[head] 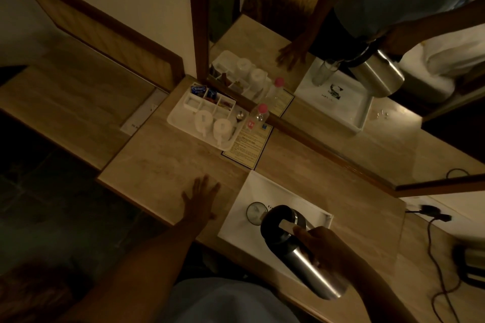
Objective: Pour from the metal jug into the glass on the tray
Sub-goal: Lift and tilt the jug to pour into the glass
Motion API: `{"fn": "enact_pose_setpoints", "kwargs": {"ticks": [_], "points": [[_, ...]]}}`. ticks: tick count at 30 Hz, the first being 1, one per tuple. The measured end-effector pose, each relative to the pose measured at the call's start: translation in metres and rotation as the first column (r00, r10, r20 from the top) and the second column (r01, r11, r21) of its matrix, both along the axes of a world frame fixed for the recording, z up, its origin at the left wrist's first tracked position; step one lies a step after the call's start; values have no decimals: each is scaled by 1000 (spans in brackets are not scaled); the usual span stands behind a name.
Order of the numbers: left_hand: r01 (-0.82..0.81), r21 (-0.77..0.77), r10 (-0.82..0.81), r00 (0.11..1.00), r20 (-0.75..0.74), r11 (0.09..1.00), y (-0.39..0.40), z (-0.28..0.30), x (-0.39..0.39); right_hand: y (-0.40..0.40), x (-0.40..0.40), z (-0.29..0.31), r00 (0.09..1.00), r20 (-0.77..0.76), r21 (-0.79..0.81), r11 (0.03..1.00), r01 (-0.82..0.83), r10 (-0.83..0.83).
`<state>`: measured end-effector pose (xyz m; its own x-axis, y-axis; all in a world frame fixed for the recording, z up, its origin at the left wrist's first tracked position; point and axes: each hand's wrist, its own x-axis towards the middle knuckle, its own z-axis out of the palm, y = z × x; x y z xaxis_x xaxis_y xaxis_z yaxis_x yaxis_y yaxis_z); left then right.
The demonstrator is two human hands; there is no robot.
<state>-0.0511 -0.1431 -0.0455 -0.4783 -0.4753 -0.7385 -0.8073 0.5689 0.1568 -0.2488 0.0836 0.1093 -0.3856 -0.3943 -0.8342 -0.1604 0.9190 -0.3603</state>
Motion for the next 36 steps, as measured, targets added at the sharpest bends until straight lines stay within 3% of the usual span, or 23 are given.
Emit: {"fn": "enact_pose_setpoints", "kwargs": {"ticks": [36], "points": [[-19,-4,19,1000,-25,1000,0,-1,5,-8,-2,19,993,-62,-2,994,-105,105]]}}
